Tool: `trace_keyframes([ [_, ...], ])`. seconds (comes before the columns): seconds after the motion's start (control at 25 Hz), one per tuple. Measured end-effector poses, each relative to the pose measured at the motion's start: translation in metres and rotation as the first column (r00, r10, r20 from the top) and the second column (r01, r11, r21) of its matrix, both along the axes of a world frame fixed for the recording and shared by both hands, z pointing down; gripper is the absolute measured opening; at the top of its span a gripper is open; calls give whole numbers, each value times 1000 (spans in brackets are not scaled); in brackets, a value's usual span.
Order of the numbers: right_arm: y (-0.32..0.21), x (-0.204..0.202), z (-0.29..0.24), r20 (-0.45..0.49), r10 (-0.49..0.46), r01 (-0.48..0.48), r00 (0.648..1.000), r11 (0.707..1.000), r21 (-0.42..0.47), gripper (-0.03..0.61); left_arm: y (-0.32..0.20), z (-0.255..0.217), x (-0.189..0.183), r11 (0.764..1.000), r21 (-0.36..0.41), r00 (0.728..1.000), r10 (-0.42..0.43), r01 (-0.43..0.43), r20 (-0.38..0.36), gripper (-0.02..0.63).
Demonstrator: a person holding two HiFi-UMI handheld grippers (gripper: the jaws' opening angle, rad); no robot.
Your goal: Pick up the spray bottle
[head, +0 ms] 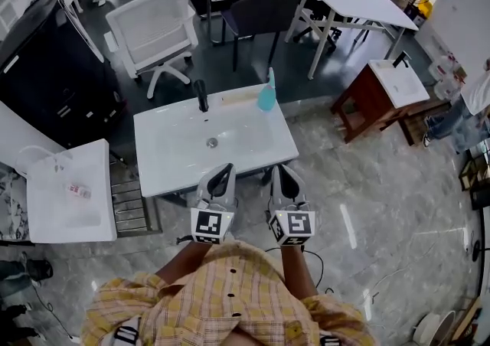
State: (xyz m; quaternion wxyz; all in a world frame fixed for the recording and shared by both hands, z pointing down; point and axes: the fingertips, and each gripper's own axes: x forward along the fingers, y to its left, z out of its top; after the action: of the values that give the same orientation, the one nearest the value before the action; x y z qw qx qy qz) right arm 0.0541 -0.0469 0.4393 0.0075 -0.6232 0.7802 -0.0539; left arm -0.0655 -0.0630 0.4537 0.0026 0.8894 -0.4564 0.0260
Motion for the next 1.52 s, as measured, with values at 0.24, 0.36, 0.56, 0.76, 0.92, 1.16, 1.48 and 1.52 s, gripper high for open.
trace_keyframes([
  [0.24, -65, 0, -6, 7, 31, -32, 999, 999, 14, 0, -65, -5, -3, 1000, 18, 999, 24, -24, -28, -2],
  [0.36, -86, 2, -3, -2, 52, -52, 999, 999, 16, 0, -88, -4, -1, 999, 20, 999, 37, -36, -37, -2],
  [0.56, -108, 9, 4, -1, 71, -71, 997, 997, -14, 0, -111, 3, 13, 998, -2, 998, 61, -61, -25, -2],
  [0.76, -130, 24, 16, 7, 60, -59, 998, 997, -49, 0, -127, 17, 29, 998, -34, 998, 61, -61, -1, -2],
  [0.92, -155, 37, 20, 11, 34, -33, 999, 997, -69, 0, -147, 19, 40, 998, -48, 999, 41, -40, 19, -2],
  [1.16, -189, 59, 33, 10, 2, -1, 1000, 995, -100, 0, -175, 29, 65, 997, -76, 999, 16, -13, 37, -2],
  [1.48, -220, 81, 60, 10, -41, 42, 999, 987, -153, 0, -194, 49, 84, 993, -113, 997, -30, 37, 65, -2],
  [1.52, -224, 83, 62, 9, -45, 46, 999, 987, -154, 0, -195, 52, 85, 992, -118, 997, -36, 44, 68, -2],
])
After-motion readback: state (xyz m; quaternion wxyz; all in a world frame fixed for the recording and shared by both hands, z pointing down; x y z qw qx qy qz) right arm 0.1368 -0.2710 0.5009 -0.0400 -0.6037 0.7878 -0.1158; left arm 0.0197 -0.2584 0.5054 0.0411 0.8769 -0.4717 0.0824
